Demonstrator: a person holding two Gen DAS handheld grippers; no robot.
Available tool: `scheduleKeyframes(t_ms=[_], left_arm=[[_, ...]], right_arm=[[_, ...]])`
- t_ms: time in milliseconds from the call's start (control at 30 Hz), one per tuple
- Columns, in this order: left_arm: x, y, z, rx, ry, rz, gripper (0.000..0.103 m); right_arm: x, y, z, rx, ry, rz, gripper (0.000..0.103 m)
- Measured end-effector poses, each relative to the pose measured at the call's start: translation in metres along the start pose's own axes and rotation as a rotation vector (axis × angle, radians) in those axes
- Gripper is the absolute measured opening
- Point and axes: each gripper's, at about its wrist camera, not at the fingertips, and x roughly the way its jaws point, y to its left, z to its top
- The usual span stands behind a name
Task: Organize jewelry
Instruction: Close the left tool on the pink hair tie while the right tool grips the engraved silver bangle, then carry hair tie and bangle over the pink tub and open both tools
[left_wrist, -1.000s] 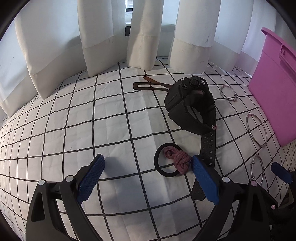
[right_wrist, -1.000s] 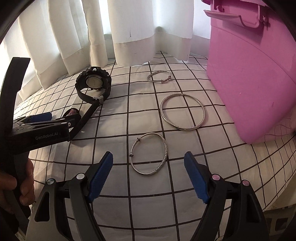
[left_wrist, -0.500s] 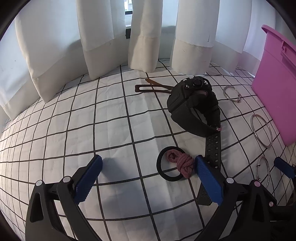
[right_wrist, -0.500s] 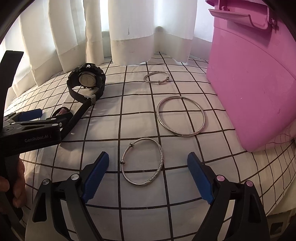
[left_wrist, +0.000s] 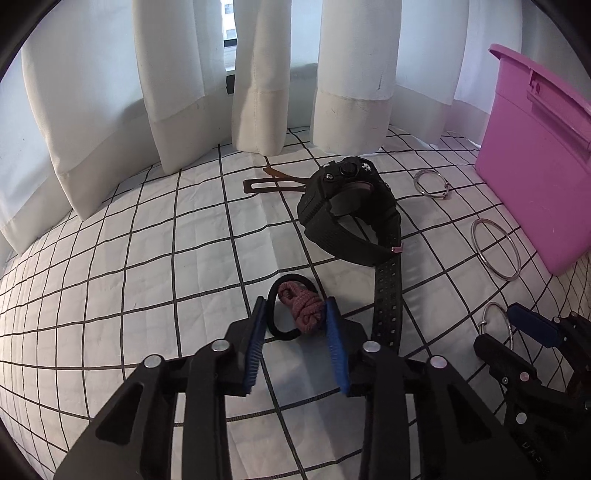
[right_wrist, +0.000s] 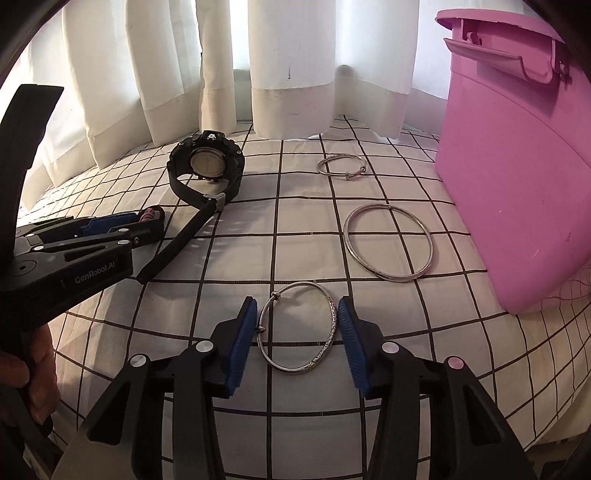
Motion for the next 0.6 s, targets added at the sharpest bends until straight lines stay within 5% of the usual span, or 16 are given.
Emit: scheduleKeyframes(t_ms=[600], left_arm=[[-0.046,0.017,0.003,-0.051,-0.072,-0.035,0.018]], right_arm=[[-0.016,-0.001,0.004,0.004,-0.015,0.035,0.044]])
